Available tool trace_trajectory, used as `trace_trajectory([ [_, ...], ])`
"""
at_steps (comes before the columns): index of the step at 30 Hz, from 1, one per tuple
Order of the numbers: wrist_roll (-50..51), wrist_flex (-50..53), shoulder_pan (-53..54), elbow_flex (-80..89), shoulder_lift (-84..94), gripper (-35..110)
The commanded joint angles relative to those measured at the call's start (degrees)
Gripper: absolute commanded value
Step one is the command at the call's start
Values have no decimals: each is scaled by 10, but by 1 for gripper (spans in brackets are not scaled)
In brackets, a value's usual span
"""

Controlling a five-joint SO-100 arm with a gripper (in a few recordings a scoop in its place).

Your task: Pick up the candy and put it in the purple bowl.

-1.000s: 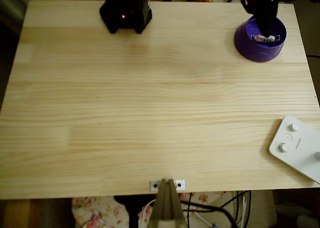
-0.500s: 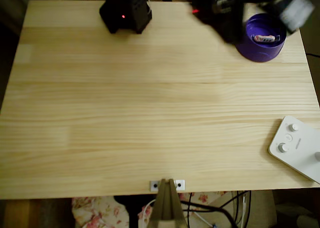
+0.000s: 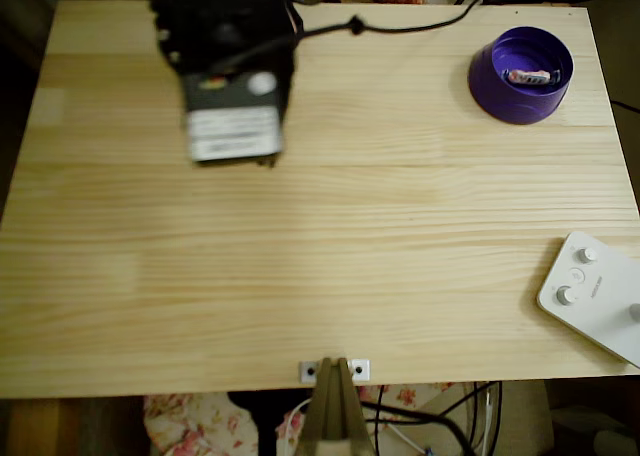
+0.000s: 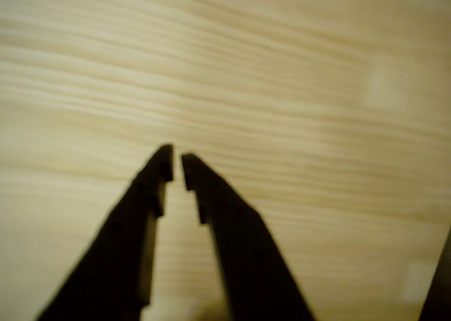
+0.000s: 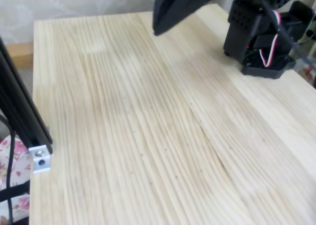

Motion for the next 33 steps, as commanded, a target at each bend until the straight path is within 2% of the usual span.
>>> trace_trajectory([
  [1, 2, -51, 67, 58, 76, -1],
  [7, -14, -53, 154, 200, 194, -1],
  [14, 21, 48, 170, 293, 320, -1],
  [17, 23, 43, 181, 333, 337, -1],
  [33, 40, 39, 200, 343, 337, -1],
])
